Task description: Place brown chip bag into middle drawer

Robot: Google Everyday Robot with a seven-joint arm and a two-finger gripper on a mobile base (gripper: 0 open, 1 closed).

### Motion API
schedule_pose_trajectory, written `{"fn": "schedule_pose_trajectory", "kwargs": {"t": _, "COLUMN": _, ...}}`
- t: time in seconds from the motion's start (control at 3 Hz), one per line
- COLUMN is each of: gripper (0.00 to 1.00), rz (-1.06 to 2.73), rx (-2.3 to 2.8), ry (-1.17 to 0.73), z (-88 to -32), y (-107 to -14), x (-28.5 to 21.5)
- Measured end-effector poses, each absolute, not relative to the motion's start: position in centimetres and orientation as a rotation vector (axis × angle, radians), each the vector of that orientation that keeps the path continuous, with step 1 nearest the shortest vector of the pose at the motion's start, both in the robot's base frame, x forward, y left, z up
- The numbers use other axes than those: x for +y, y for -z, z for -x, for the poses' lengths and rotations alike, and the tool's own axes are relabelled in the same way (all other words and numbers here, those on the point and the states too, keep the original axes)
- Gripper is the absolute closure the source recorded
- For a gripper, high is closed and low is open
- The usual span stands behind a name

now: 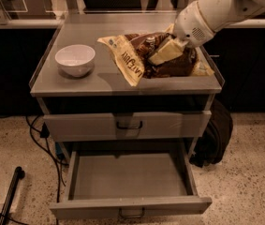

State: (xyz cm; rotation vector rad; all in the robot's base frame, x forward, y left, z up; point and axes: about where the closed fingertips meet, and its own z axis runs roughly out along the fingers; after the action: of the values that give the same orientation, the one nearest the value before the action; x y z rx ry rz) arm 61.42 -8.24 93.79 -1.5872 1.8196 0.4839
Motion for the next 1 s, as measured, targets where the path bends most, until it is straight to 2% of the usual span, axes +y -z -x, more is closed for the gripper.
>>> {"fn": "schedule_pose_trajectory", "kwargs": {"t": 0.67, "gripper": 1.0, "rz": 1.618, "rx": 1.816, "ry": -0.509, "z": -50.5, "y": -94.1, "x": -8.9}}
{"fn": "schedule_pose_trajectory", "kwargs": {"t": 1.0, "gripper": 1.0, "rz": 1.618, "rx": 1.813, "ry": -0.508, "z": -50.6, "y": -94.2, "x": -8.9}}
